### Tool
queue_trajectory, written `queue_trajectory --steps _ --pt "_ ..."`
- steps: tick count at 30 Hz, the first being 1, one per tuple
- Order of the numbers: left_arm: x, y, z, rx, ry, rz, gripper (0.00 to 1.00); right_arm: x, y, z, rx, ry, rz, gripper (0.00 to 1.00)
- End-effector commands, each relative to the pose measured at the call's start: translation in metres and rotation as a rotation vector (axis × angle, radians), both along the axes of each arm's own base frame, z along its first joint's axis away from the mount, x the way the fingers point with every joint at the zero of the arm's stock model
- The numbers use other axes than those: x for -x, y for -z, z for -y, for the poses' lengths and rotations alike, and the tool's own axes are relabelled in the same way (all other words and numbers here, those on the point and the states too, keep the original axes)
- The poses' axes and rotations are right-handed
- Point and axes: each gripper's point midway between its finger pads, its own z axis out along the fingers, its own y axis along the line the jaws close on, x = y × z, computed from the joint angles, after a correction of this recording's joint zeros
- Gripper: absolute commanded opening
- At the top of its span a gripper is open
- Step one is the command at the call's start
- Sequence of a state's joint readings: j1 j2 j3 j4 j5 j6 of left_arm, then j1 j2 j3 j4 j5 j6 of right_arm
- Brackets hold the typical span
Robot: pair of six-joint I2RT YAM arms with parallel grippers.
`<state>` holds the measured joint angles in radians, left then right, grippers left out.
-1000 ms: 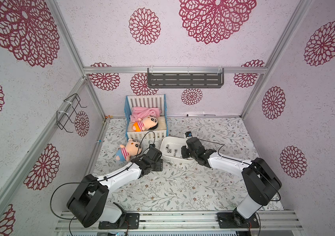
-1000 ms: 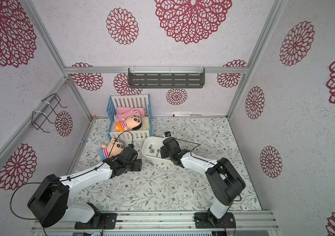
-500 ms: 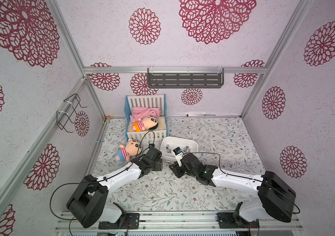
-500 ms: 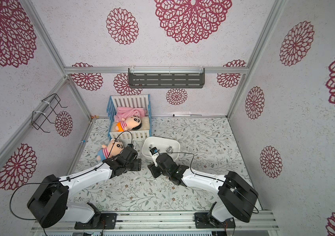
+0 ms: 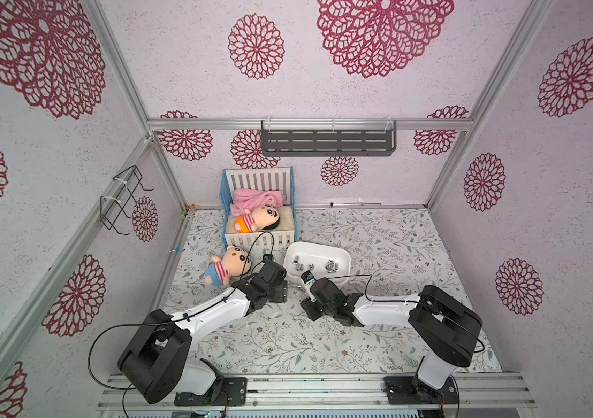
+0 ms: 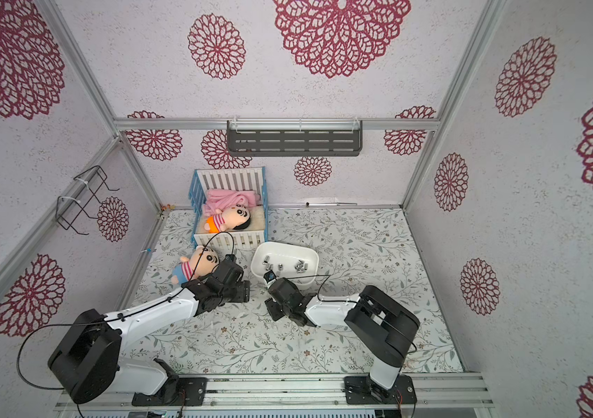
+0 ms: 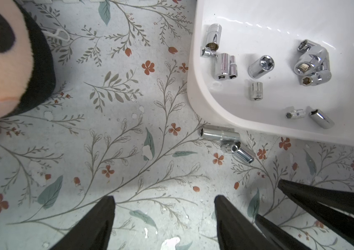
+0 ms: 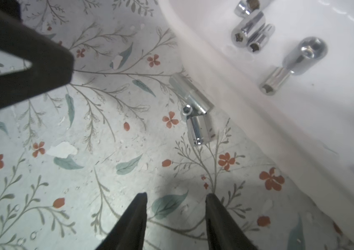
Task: Put the screws on the desktop into the storage box
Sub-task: Pick up the screw from the center of the board.
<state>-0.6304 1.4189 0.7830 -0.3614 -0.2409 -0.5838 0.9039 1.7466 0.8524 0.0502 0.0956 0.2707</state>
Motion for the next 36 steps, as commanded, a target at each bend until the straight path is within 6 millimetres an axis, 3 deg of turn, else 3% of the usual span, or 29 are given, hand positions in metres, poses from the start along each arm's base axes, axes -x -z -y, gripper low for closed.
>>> queue_trajectory --steps 1,11,21,36 --pt "-0.003 -0.011 -0.001 0.007 -0.003 0.033 0.78 -0.021 -0.006 -0.004 0.018 0.041 0.065 0.49" --pt "-0.003 -0.015 -0.003 0.015 -0.008 0.045 0.78 -0.043 0.017 0.014 0.067 0.127 0.043 0.49" --pt "-0.003 -0.014 -0.003 0.012 -0.005 0.040 0.78 -0.042 0.041 0.006 0.123 0.078 0.015 0.49" --pt "-0.003 -0.014 -0.002 0.011 -0.004 0.040 0.78 -0.041 0.036 0.007 0.122 0.078 0.021 0.31"
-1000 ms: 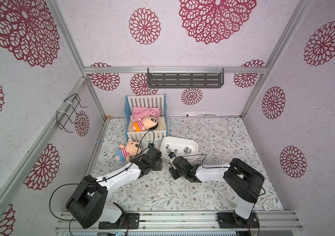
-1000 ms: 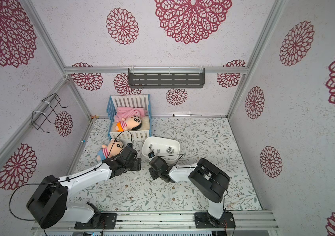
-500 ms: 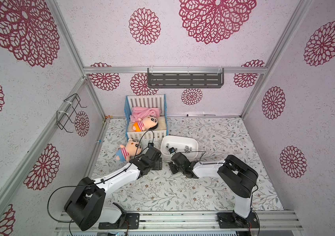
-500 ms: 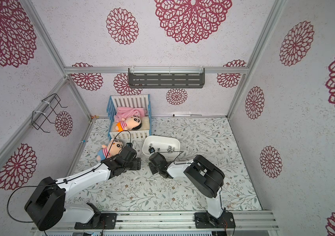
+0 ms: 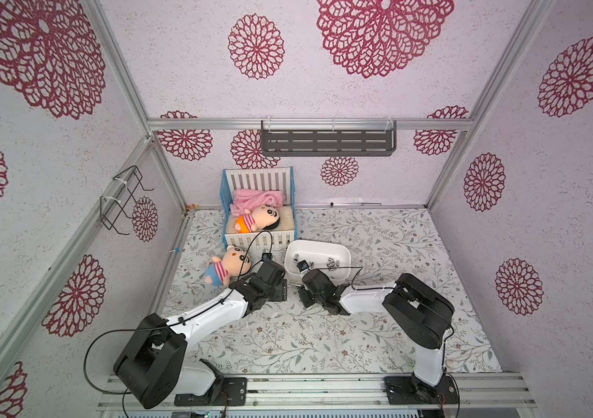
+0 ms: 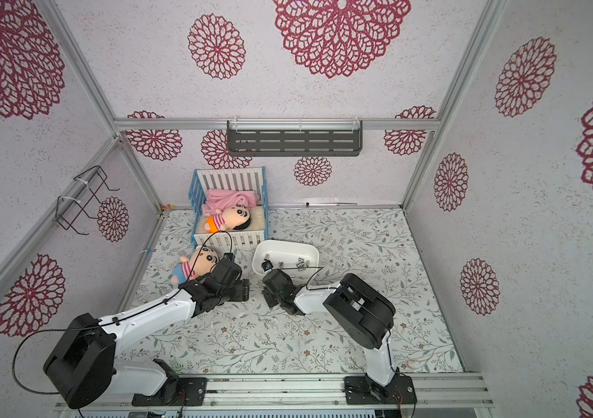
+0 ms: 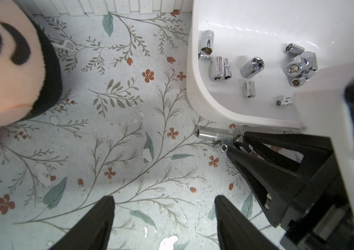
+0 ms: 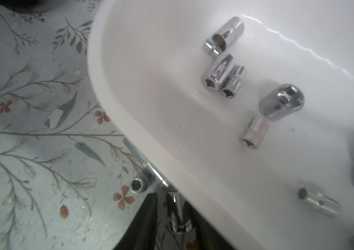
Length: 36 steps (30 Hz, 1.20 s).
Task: Put the screws on the desktop into the storage box
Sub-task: Pick up the screw from the center of the board, then place the screw in the storage box.
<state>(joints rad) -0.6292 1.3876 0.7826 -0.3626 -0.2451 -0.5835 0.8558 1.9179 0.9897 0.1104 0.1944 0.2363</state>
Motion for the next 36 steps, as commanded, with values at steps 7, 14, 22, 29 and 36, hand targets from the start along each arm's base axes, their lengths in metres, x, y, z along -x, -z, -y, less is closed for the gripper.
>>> queue_trajectory --steps 7,14,22,29,36 --pt "-0.002 -0.002 -0.002 -0.008 0.000 0.008 0.78 0.017 0.016 0.010 0.058 -0.014 -0.059 0.26" --pt "-0.003 -0.002 -0.003 -0.012 -0.001 0.011 0.78 0.023 -0.006 0.006 0.001 -0.021 -0.026 0.22" --pt "-0.002 -0.002 -0.002 -0.013 0.006 0.011 0.78 0.038 -0.085 0.010 -0.235 -0.057 0.136 0.19" --pt "-0.004 0.002 0.000 -0.022 0.009 0.000 0.78 0.015 -0.153 0.056 -0.324 0.106 0.259 0.19" --pt "-0.003 0.002 0.001 -0.018 0.019 -0.002 0.79 -0.038 -0.146 0.107 -0.341 0.328 0.241 0.22"
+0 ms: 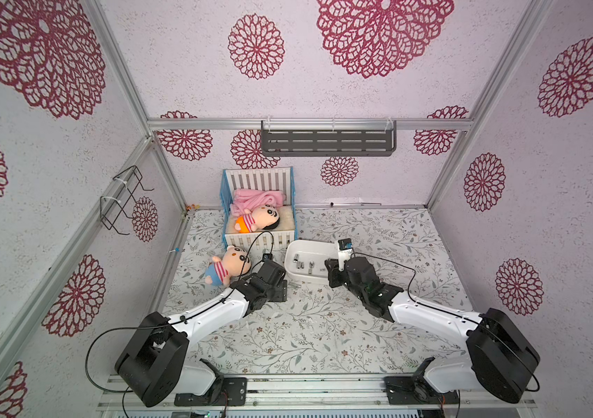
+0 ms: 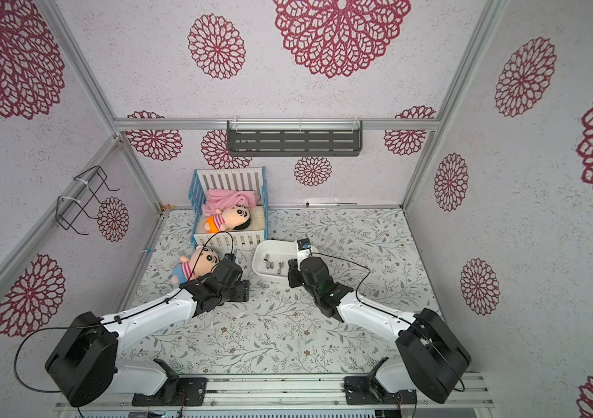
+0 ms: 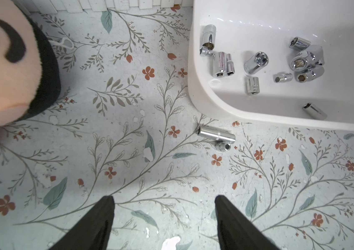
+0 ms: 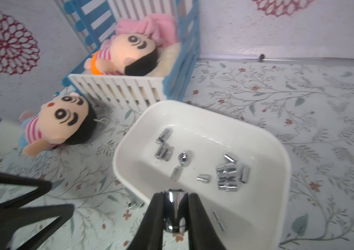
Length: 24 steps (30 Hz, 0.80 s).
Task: Put the screws on the desktop into the storage box
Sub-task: Place the screw in the storage box.
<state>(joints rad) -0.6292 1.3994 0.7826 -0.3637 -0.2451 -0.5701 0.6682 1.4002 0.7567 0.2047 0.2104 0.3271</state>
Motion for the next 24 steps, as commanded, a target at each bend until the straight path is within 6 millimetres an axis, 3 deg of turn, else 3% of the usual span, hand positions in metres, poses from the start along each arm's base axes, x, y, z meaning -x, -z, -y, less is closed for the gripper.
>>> queue_trajectory --steps 1,6,12,18,22,24 --pt "-0.003 -0.002 0.002 -0.003 0.011 0.006 0.79 -0.019 0.006 0.011 -0.026 0.077 -0.025 0.22" --pt "-0.003 0.002 0.005 -0.004 0.020 -0.009 0.79 -0.031 0.024 0.016 -0.018 0.077 -0.083 0.35" --pt "-0.003 0.001 0.004 -0.003 0.016 -0.003 0.79 -0.022 0.010 0.010 -0.065 0.016 -0.050 0.41" --pt "-0.007 -0.010 -0.013 -0.034 -0.068 0.061 0.79 0.016 -0.007 -0.026 -0.091 -0.194 0.035 0.41" --pt "-0.007 -0.022 -0.028 -0.044 -0.121 0.120 0.79 0.041 0.004 -0.063 -0.004 -0.301 0.060 0.42" --pt "-0.007 -0.026 -0.033 -0.036 -0.141 0.141 0.79 0.049 0.018 -0.082 0.031 -0.352 0.022 0.41"
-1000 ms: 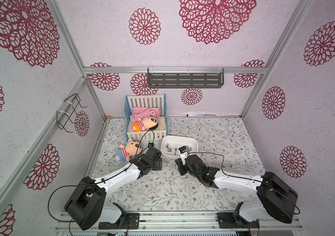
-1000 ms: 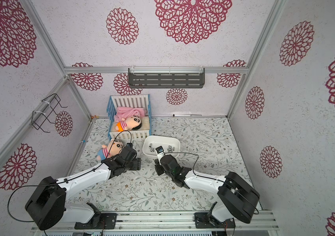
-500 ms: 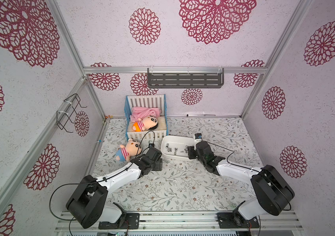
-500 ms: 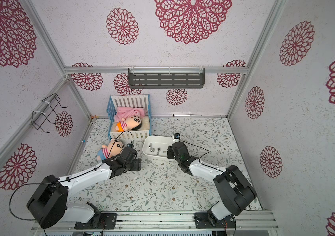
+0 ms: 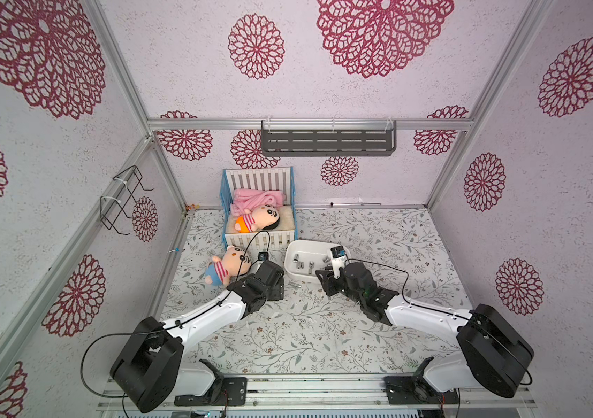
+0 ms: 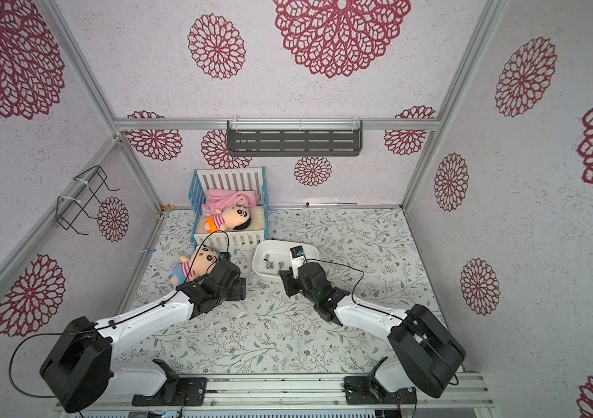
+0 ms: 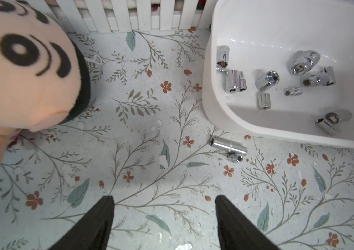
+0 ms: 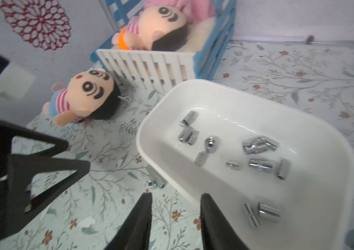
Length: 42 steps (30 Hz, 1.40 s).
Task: Put the screws on the desktop into the storage box
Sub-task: Place the screw in the storage box, then pick up the screw from the center of the board.
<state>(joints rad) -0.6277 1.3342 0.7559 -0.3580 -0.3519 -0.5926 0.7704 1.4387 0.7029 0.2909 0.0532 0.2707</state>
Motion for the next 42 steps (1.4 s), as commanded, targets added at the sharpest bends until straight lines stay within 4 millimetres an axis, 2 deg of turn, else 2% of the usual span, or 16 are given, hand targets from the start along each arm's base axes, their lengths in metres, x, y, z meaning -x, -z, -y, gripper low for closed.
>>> queue_trajectory --steps 1,5,10,15,20,27,34,42 --pt "-0.002 -0.012 -0.016 -0.002 -0.065 0.064 0.79 0.009 0.001 -0.033 0.040 -0.103 0.030 0.41" --pt "-0.002 -0.015 -0.023 0.005 -0.090 0.078 0.79 0.011 0.021 -0.049 0.075 -0.122 -0.006 0.39" --pt "-0.003 -0.013 -0.022 0.012 -0.085 0.068 0.79 0.015 0.041 -0.064 0.120 -0.145 -0.040 0.37" --pt "-0.004 -0.009 -0.018 0.014 -0.072 0.050 0.80 0.009 0.063 -0.074 0.163 -0.114 -0.087 0.33" --pt "-0.003 -0.008 -0.015 0.024 -0.062 0.043 0.79 -0.003 0.082 -0.073 0.229 -0.040 -0.110 0.30" --pt "-0.002 -0.009 -0.012 0.037 -0.051 0.037 0.79 -0.016 0.090 -0.063 0.290 0.044 -0.094 0.29" --pt "-0.001 -0.008 -0.011 0.043 -0.044 0.033 0.80 -0.022 0.100 -0.069 0.321 0.043 -0.100 0.29" --pt "-0.003 -0.005 -0.009 0.040 -0.042 0.023 0.79 -0.028 0.101 -0.073 0.334 0.047 -0.093 0.28"
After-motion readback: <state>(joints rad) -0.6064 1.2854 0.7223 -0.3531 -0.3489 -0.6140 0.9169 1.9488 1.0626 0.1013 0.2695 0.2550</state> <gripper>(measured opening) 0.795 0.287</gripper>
